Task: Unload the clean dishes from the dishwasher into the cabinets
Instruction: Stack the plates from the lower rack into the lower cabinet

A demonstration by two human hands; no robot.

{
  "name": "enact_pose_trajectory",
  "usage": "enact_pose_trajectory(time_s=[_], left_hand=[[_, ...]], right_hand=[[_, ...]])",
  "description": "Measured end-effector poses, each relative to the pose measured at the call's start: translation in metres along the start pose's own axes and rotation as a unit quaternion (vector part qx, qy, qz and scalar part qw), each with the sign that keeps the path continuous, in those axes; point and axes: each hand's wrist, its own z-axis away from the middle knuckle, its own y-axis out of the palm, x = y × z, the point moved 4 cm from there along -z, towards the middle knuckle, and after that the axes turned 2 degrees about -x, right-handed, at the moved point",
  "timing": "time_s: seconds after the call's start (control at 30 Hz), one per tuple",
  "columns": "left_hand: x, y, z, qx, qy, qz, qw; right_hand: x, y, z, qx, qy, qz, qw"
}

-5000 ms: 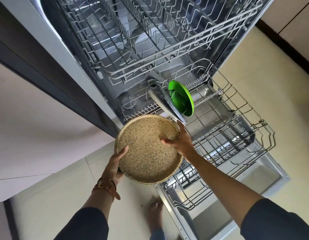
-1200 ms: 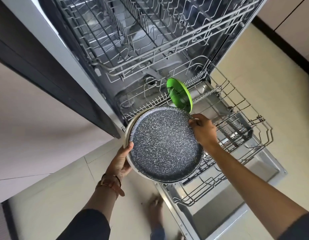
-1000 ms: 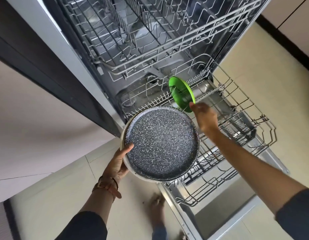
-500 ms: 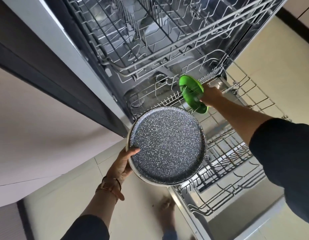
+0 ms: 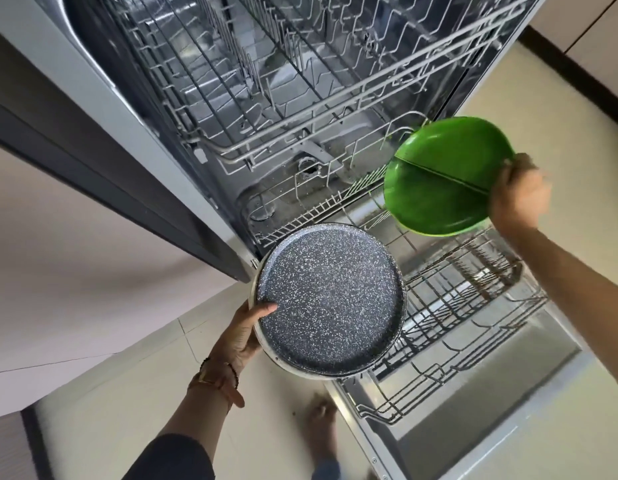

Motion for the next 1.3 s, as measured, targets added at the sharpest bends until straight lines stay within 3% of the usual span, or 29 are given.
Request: enact_pose_trajectory(time_s=[0.1, 0.2, 0.3, 0.4, 0.5, 0.77, 0.83, 0.9, 0.97, 1.07, 1.17, 1.3], left_hand=[[0.002, 0.009, 0.007, -0.004, 0.001, -0.002, 1.000], [0.003, 0.020, 0.010, -0.002, 0.012, 0.010, 1.000], [0.004, 0.036, 0.012, 0.008, 0.025, 0.014, 1.000], [0.005, 0.052, 0.019, 0.033, 0.039, 0.027, 0.998], [0.003, 0.062, 0.028, 0.046, 0.048, 0.039, 0.997], [0.009, 0.064, 0.047, 0.077, 0.081, 0.037, 0.993], [0.011, 0.062, 0.052, 0.080, 0.077, 0.049, 0.993], [0.012, 0.059, 0.063, 0.083, 0.086, 0.046, 0.992], [0.014, 0.056, 0.078, 0.056, 0.081, 0.051, 0.994], [0.027, 0.038, 0.093, 0.001, 0.067, 0.068, 0.995], [0.034, 0.021, 0.118, -0.039, 0.069, 0.086, 0.993], [0.041, -0.002, 0.151, -0.056, 0.074, 0.134, 0.987]], right_hand=[[-0.022, -0.018, 0.014, 0.051, 0.083, -0.183, 0.978], [-0.023, -0.019, 0.050, 0.141, 0.141, -0.261, 0.945], [-0.006, -0.008, 0.086, 0.220, 0.109, -0.274, 0.930], [0.001, -0.003, 0.109, 0.238, 0.108, -0.292, 0.920], [0.000, -0.003, 0.121, 0.239, 0.068, -0.250, 0.936], [0.004, -0.015, 0.137, 0.177, 0.017, -0.217, 0.960], [0.004, -0.016, 0.142, 0.196, 0.069, -0.283, 0.936], [0.005, -0.013, 0.150, 0.241, 0.165, -0.377, 0.879], [0.008, -0.013, 0.160, 0.298, 0.191, -0.348, 0.868], [0.019, -0.011, 0.178, 0.376, 0.131, -0.250, 0.882], [0.033, -0.006, 0.198, 0.386, 0.085, -0.166, 0.904], [0.065, -0.002, 0.227, 0.397, 0.063, -0.143, 0.904]])
